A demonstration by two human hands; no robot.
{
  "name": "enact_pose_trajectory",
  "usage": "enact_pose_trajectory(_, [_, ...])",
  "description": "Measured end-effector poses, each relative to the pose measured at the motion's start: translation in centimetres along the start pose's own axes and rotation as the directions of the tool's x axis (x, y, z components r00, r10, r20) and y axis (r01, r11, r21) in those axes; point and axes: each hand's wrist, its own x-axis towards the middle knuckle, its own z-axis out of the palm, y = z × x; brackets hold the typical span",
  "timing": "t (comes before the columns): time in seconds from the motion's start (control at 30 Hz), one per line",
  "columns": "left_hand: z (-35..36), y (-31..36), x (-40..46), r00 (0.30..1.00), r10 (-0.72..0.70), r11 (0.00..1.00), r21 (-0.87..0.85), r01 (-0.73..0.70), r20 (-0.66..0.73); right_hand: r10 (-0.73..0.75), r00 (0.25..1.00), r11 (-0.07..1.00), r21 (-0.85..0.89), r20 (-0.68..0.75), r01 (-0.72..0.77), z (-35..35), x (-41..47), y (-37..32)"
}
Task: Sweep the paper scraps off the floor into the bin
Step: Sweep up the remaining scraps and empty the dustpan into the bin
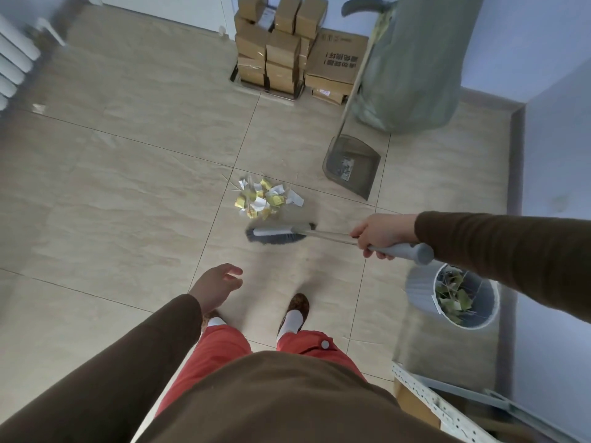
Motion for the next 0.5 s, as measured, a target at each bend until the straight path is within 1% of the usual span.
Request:
enact_pose_trajectory(0.1, [-0.5, 0.5, 0.2, 1.000, -0.002, 1.000, -0.003, 0.002, -0.008, -0.054, 0.999, 0.998, 0.023, -0.002, 0.054, -0.3, -0.9, 0.1])
enact_pose_trajectory(0.2, [-1.7, 1.2, 0.7, 1.000, -0.008, 1.000, 0.000, 0.008, -0.012, -0.112, 0.993, 0.990, 0.093, 0.038, 0.108, -1.4, -2.6, -0.2])
enact_pose_trajectory(0.27, [-2.9, 1.7, 1.4, 1.000, 0.003, 1.000, -0.005, -0.003, -0.023, -0.126, 0.990, 0.970, 0.217, 0.067, 0.109, -2.9, -3.9, -0.7])
enact_pose_trajectory(0.37, [-5.2, 2.5, 2.9, 0.999, 0.012, 1.000, -0.005, -0.012, -0.031, -0.130, 0.987, 0.897, 0.435, 0.094, 0.077, -4.9, -5.5, -1.6])
enact_pose_trajectory(0.43, [-6.7, 3.1, 4.2, 1.000, 0.004, 1.000, 0.007, -0.004, -0.027, -0.154, 0.987, 0.861, 0.497, 0.055, 0.106, -5.4, -5.8, -2.5])
enact_pose_trajectory(0.5, [-8.3, 3.6, 5.8, 1.000, 0.003, 1.000, 0.029, -0.003, -0.007, -0.169, 0.985, 0.853, 0.495, -0.035, 0.164, -5.7, -4.9, -4.2])
